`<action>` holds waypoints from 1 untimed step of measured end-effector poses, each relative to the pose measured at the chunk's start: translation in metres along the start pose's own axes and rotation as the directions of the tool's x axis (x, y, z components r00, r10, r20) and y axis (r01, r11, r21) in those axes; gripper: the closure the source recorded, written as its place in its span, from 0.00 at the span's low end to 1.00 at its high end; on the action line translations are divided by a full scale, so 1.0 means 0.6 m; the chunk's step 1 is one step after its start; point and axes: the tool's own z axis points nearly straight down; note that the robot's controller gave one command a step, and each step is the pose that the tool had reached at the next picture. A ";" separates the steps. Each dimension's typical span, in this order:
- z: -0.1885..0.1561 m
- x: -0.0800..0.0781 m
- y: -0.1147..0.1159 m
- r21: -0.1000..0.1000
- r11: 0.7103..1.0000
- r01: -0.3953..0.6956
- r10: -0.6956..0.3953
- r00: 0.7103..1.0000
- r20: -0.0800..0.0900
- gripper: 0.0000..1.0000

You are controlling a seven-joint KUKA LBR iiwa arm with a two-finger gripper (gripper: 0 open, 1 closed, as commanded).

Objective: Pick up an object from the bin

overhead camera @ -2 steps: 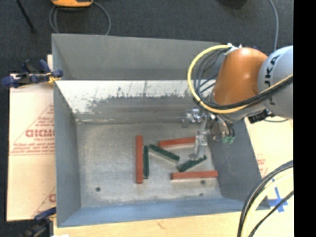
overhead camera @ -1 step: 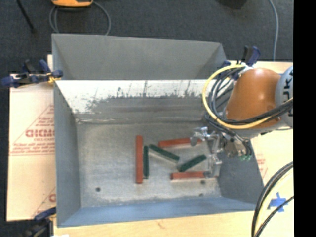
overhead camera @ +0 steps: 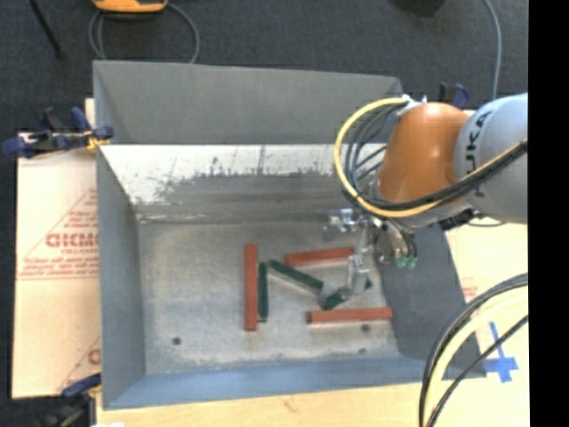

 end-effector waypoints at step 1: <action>0.062 -0.063 -0.008 0.002 0.986 0.165 -0.165 0.986 0.001 0.00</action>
Offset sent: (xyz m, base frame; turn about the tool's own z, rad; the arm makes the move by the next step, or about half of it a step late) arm 0.0433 0.0080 -0.0578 -0.2225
